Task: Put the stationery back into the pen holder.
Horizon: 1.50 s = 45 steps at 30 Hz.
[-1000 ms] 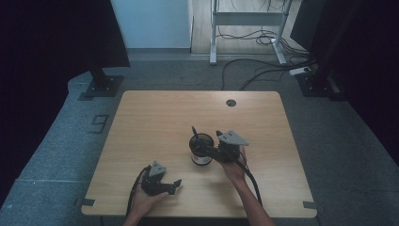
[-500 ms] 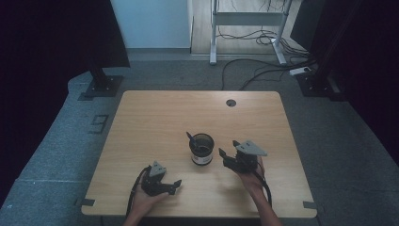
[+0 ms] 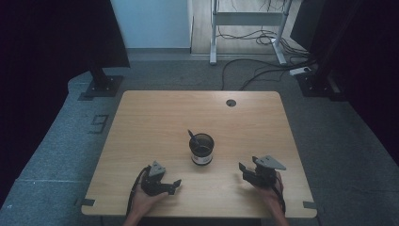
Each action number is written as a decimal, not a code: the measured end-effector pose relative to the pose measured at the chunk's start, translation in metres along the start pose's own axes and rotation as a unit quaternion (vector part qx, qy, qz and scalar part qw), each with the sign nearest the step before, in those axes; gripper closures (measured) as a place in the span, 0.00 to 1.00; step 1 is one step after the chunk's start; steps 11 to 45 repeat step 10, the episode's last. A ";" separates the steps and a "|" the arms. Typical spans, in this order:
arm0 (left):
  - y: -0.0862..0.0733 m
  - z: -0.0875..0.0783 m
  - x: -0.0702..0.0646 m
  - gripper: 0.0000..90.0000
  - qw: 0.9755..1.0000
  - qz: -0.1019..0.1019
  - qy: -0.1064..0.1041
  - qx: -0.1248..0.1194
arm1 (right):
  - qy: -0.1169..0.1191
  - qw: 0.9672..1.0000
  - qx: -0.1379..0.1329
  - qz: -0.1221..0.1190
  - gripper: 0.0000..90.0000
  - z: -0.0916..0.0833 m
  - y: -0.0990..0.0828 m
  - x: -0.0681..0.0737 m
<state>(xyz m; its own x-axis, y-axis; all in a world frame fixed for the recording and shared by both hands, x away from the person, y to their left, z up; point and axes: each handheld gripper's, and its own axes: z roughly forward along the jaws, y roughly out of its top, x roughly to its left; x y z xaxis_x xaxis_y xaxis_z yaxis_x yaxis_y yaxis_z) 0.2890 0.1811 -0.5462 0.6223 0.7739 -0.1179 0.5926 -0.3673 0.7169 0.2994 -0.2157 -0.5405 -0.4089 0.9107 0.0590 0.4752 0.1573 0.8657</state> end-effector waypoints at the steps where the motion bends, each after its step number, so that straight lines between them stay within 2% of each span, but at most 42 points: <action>1: 0.000 0.000 0.000 0.16 1.000 0.000 0.000 0.000 | -0.002 1.000 0.000 -0.001 0.37 0.000 -0.001 -0.001; 4: 0.000 0.000 0.000 0.16 1.000 0.000 0.001 0.000 | -0.004 1.000 0.001 0.002 0.37 0.000 -0.001 -0.003; 10: 0.000 0.000 0.000 0.16 1.000 0.001 0.001 0.001 | -0.010 1.000 0.021 -0.001 0.35 0.004 -0.003 -0.003; 45: 0.000 0.000 0.000 0.16 1.000 0.001 0.001 0.001 | -0.010 1.000 0.021 -0.001 0.35 0.004 -0.003 -0.003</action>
